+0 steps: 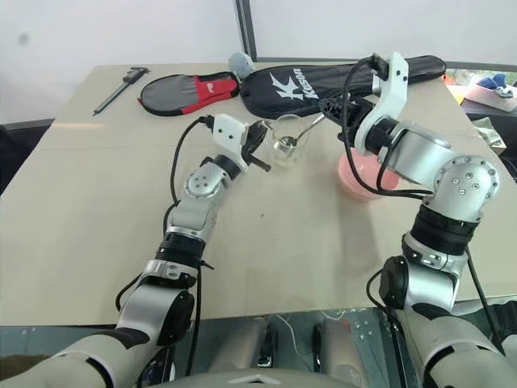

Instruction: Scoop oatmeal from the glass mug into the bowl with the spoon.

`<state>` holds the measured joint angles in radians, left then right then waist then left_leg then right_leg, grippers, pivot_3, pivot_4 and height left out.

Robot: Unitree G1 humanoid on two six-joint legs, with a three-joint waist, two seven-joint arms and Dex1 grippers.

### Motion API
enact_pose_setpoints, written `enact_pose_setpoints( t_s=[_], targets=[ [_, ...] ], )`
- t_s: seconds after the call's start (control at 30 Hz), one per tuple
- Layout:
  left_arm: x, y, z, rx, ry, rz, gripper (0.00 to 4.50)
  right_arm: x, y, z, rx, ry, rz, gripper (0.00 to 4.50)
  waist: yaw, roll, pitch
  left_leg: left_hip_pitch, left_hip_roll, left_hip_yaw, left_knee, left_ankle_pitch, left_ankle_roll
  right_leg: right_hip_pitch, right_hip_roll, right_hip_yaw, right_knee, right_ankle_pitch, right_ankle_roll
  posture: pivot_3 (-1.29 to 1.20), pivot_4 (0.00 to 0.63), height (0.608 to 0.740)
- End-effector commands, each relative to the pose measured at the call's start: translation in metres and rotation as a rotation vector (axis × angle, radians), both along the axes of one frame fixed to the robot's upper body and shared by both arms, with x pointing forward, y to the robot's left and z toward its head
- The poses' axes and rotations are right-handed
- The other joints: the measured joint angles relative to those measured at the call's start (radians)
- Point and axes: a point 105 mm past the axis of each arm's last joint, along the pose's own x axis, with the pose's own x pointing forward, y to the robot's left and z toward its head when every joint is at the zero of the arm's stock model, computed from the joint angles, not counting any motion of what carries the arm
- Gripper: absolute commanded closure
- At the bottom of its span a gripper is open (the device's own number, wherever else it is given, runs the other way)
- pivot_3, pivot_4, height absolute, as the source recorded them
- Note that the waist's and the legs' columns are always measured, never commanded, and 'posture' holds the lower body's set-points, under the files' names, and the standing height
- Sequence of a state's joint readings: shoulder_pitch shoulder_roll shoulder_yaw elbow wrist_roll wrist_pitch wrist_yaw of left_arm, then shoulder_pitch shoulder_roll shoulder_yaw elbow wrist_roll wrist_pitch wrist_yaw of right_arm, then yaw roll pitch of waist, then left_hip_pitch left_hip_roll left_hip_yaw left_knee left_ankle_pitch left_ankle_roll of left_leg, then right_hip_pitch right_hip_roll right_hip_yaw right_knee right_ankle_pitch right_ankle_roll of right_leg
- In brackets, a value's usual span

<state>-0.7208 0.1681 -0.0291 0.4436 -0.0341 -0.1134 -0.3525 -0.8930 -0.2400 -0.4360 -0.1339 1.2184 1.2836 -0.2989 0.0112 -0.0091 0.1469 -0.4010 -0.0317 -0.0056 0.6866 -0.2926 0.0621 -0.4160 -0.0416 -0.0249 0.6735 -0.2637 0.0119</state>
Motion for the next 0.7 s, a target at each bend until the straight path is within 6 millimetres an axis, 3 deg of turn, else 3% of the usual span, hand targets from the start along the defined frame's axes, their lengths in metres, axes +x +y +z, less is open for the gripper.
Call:
enact_pose_setpoints(
  t_s=[0.03, 0.1, 0.23, 0.5, 0.7],
  targets=[
    [-0.006, 0.006, 0.026, -0.047, -0.102, 0.015, 4.46, 0.002, -0.006, 0.008, 0.078, 0.013, -0.002, 4.5, 0.001, 0.0, 0.0, 0.0, 0.0, 0.0, 0.0, 0.0, 0.0, 0.0, 0.0, 0.0, 0.0, 0.0, 0.0, 0.0, 0.15, 0.74],
    [-0.006, 0.007, 0.026, -0.052, -0.102, 0.023, 4.46, 0.002, -0.006, 0.007, 0.082, 0.021, -0.006, 4.5, 0.001, 0.0, 0.0, 0.0, 0.0, 0.0, 0.0, 0.0, 0.0, 0.0, 0.0, 0.0, 0.0, 0.0, 0.0, 0.0, 0.15, 0.74],
    [-0.006, 0.006, 0.033, -0.051, -0.121, 0.017, 4.46, -0.007, 0.005, 0.009, -0.225, -0.146, -0.031, 4.5, 0.001, 0.0, 0.0, -0.001, 0.0, 0.0, 0.0, 0.0, 0.0, -0.001, 0.0, 0.0, 0.0, 0.0, 0.0, 0.0, 0.15, 0.74],
    [-0.007, 0.005, 0.034, -0.046, -0.127, 0.013, 4.46, -0.015, 0.034, 0.02, -0.391, -0.339, -0.011, 4.5, -0.006, 0.0, 0.0, -0.001, 0.0, 0.0, 0.0, 0.0, 0.0, -0.001, 0.0, 0.0, 0.0, 0.0, 0.0, 0.0, 0.15, 0.74],
    [-0.005, 0.007, 0.036, -0.049, -0.13, 0.016, 4.46, -0.022, 0.052, 0.008, -0.5, -0.395, 0.073, 4.5, -0.001, 0.0, 0.0, -0.001, 0.0, 0.0, 0.0, 0.0, 0.0, -0.001, 0.0, 0.0, -0.001, 0.0, 0.0, 0.0, 0.15, 0.74]
  ],
)
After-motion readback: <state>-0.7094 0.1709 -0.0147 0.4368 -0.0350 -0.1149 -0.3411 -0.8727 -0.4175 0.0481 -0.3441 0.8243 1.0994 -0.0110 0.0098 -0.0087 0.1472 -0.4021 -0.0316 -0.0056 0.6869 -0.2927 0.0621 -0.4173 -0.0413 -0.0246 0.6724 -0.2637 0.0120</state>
